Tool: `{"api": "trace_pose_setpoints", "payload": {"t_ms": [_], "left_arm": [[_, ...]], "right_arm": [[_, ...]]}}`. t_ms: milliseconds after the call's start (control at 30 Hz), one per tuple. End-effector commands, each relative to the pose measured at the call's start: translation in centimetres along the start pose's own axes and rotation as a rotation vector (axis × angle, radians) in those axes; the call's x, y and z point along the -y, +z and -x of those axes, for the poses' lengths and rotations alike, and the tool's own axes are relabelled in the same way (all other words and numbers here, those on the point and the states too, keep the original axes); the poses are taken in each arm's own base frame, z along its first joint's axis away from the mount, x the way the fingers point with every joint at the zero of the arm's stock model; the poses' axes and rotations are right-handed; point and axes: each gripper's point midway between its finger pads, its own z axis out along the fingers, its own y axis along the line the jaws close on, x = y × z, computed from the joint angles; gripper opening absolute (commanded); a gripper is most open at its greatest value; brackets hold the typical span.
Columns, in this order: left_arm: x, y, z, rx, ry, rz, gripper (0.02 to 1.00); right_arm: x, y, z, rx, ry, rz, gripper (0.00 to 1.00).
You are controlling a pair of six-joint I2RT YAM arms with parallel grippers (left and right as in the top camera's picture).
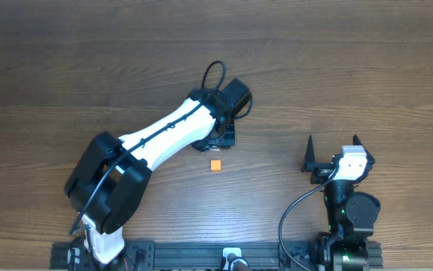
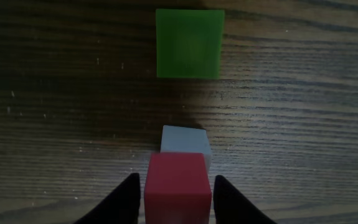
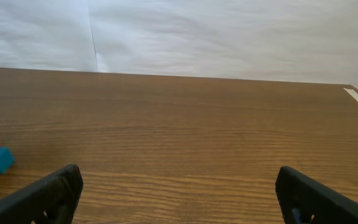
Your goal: Stack Cubes
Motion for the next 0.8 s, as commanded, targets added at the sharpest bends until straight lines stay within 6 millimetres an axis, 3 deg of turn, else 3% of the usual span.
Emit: {"api": "trace_pose_setpoints", "payload": {"t_ms": [33, 100, 233, 300, 567, 700, 800], "left_arm": [[0.0, 0.2, 0.6, 0.014, -0.012, 0.010, 0.524], [0.0, 0.2, 0.5, 0.010, -0.012, 0.013, 0.619], [-0.3, 0.1, 0.1, -0.004, -0.009, 0.025, 0.923], [-0.5, -0.1, -0.4, -0.017, -0.002, 0.037, 0.996], [0.3, -1.8, -3.6, -0.072, 0.026, 0.041, 0.956], [1.2, -1.9, -5.9, -0.127, 0.052, 0.036, 0.952], [1.3, -1.7, -6.4, -0.143, 0.045, 0.033, 0.945]], "right_arm": [[0.2, 0.0, -0.1, 0.001, 0.007, -0.011, 0.993], [0.2, 0.0, -0.1, 0.001, 0.007, -0.011, 0.993], [0.2, 0.0, -0.1, 0.001, 0.007, -0.011, 0.993], [0.2, 0.0, -0.1, 0.001, 0.007, -0.011, 0.993], [0.2, 0.0, -0.1, 0.001, 0.007, -0.011, 0.993], [0.2, 0.0, -0.1, 0.001, 0.007, -0.011, 0.991], [0.2, 0.0, -0.1, 0.001, 0.007, -0.011, 0.991]]}}
